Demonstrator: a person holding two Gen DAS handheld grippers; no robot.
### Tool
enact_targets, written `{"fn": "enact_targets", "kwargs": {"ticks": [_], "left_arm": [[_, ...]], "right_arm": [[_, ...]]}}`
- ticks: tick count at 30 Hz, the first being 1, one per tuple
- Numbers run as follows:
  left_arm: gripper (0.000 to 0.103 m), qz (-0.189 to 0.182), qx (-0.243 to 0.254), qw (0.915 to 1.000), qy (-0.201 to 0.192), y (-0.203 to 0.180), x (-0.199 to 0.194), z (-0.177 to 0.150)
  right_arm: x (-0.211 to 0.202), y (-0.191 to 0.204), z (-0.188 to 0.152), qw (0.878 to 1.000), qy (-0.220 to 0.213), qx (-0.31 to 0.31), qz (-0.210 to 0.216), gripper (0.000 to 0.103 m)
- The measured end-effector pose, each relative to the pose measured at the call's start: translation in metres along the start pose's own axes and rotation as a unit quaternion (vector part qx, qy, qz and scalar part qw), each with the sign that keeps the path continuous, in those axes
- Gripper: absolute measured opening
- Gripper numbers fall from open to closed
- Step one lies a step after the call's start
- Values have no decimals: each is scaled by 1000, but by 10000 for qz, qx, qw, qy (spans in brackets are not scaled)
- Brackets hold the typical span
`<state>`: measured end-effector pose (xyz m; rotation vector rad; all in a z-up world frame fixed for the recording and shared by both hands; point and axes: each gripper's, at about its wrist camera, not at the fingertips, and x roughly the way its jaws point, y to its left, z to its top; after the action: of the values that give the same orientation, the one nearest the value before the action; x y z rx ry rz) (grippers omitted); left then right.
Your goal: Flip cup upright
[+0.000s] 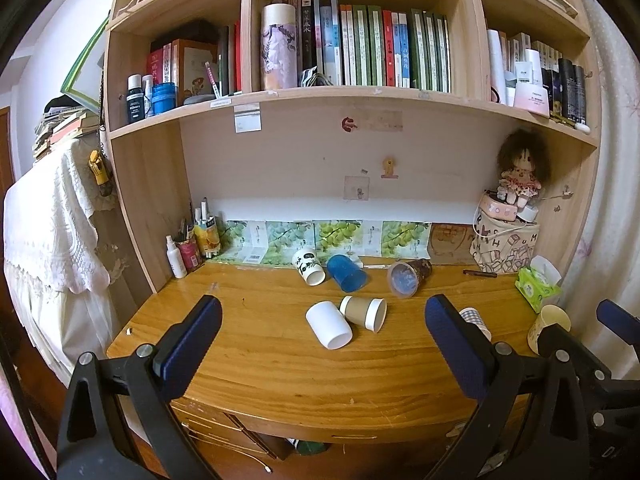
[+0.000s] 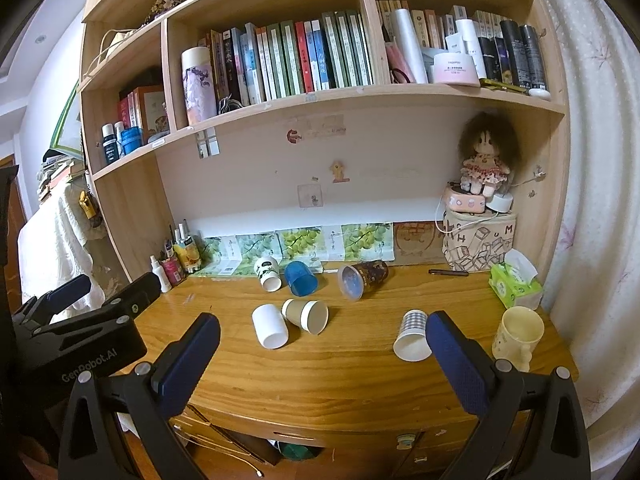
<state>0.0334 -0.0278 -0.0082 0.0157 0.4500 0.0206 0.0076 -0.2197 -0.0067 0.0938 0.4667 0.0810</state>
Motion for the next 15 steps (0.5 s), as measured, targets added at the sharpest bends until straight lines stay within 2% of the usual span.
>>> {"fn": "enact_targets", "kwargs": {"ticks": [15], "left_arm": [[102, 75, 59, 9992, 396, -15, 17, -3]], "right_arm": [[18, -13, -2, 9992, 320, 117, 185, 103]]}}
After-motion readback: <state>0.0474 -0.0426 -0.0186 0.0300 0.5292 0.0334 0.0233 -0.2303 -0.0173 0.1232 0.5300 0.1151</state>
